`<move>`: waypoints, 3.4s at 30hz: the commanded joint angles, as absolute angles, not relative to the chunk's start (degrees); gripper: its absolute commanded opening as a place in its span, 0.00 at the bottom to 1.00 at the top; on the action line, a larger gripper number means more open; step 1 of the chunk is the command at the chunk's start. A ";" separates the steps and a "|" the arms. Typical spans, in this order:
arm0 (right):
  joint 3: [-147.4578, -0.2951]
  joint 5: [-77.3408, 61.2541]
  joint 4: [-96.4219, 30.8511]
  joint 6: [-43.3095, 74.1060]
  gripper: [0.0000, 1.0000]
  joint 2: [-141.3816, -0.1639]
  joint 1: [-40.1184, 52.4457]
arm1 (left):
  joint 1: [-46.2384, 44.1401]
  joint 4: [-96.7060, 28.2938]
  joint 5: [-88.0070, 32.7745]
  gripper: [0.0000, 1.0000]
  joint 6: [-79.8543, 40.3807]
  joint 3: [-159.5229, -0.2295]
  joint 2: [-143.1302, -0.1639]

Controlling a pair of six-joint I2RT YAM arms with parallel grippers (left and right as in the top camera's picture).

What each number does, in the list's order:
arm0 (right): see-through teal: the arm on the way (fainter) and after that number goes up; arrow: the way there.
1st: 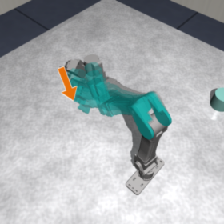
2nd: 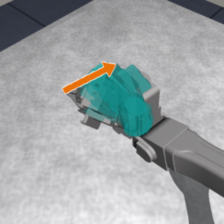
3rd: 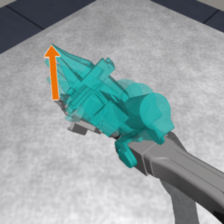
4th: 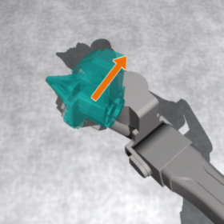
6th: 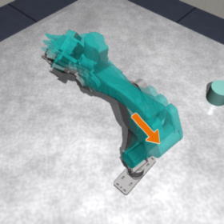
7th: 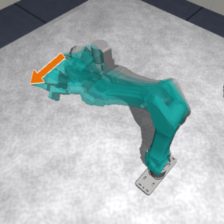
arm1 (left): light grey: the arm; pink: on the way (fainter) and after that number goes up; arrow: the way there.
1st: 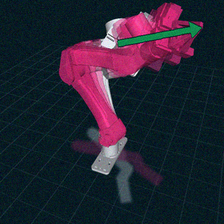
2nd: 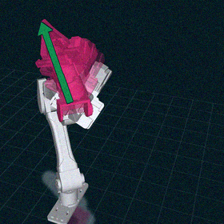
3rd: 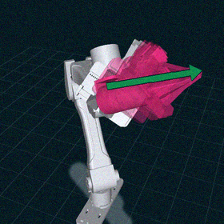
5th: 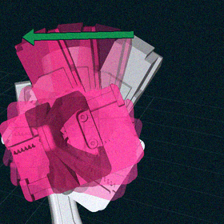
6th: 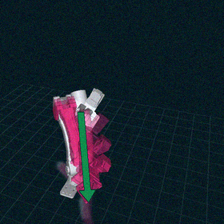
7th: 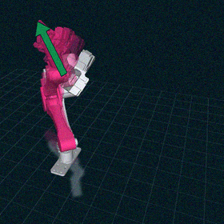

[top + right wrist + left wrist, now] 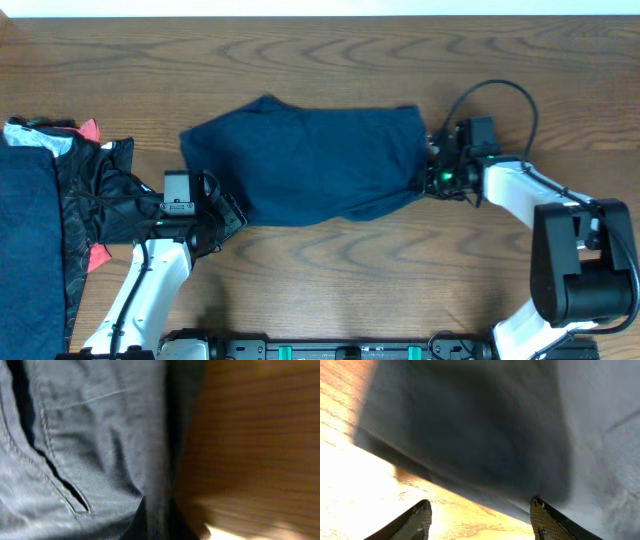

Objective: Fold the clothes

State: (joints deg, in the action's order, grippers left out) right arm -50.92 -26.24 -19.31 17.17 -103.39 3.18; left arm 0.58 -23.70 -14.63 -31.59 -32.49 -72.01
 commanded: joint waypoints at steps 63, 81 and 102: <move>-49.45 -18.15 -21.61 15.62 0.02 -105.34 -12.36 | -8.60 28.27 -26.72 0.06 -32.53 -37.87 -86.72; -49.45 -17.93 -21.41 15.57 0.01 -105.34 -12.47 | -8.60 -16.12 -12.80 0.10 -27.22 -37.63 -74.91; -50.89 -17.78 -24.03 12.36 0.99 -105.32 -16.25 | -4.89 2.66 -21.76 0.75 -29.89 -37.43 -84.86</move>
